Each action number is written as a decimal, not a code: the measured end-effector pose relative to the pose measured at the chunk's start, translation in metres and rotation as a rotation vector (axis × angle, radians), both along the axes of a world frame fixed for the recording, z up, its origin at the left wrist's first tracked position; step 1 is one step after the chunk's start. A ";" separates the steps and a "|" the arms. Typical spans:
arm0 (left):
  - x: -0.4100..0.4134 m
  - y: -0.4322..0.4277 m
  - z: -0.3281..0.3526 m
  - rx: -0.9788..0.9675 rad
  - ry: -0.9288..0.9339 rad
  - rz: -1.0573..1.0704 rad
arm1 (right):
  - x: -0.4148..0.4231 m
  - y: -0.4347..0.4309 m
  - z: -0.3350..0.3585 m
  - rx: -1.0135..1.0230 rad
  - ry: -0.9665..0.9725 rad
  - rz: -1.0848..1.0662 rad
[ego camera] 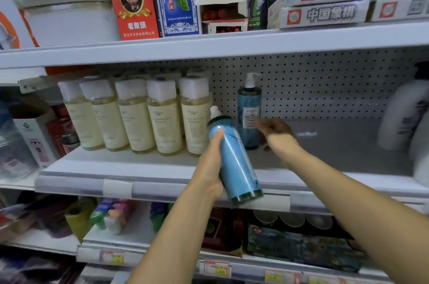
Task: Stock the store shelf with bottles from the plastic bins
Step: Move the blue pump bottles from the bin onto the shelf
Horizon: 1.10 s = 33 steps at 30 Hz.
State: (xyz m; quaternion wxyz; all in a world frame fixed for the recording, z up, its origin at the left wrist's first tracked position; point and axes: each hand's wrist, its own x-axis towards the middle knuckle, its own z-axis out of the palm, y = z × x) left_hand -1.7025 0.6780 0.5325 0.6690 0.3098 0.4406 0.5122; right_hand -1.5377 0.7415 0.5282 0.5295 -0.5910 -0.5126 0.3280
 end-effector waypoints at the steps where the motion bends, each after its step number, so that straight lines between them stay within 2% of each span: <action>1: 0.002 -0.001 0.005 0.003 -0.031 0.030 | -0.002 -0.016 0.005 -0.038 0.038 0.114; 3: 0.007 -0.003 0.011 0.032 -0.042 0.079 | -0.003 -0.042 0.013 -0.126 0.028 0.340; 5: 0.013 -0.006 0.015 0.067 -0.044 0.102 | -0.005 -0.059 0.020 -0.124 -0.104 0.495; 8: 0.018 -0.014 0.024 0.120 -0.013 0.071 | -0.003 -0.071 0.023 -0.059 -0.317 0.592; 10: 0.019 -0.017 0.030 0.159 0.026 0.082 | -0.002 -0.078 0.022 -0.029 -0.315 0.616; 14: 0.018 -0.022 0.038 0.286 0.128 0.083 | -0.012 -0.080 0.023 0.064 -0.269 0.500; 17: 0.016 -0.020 0.048 0.363 0.247 0.076 | -0.018 -0.075 0.027 0.099 -0.385 0.430; 21: 0.008 -0.011 0.066 0.384 0.229 -0.018 | -0.012 -0.080 0.031 0.079 -0.181 0.539; 24: 0.011 -0.002 0.068 0.419 0.239 0.009 | -0.011 -0.082 0.029 0.111 -0.112 0.501; 26: 0.015 0.004 0.071 0.449 0.240 0.064 | -0.012 -0.080 0.029 0.118 -0.125 0.458; 30: 0.025 0.012 0.072 0.511 0.202 0.136 | -0.011 -0.073 0.024 0.098 -0.275 0.373; 33: 0.032 0.017 0.065 0.545 0.252 0.112 | -0.008 -0.061 0.018 0.082 -0.225 0.303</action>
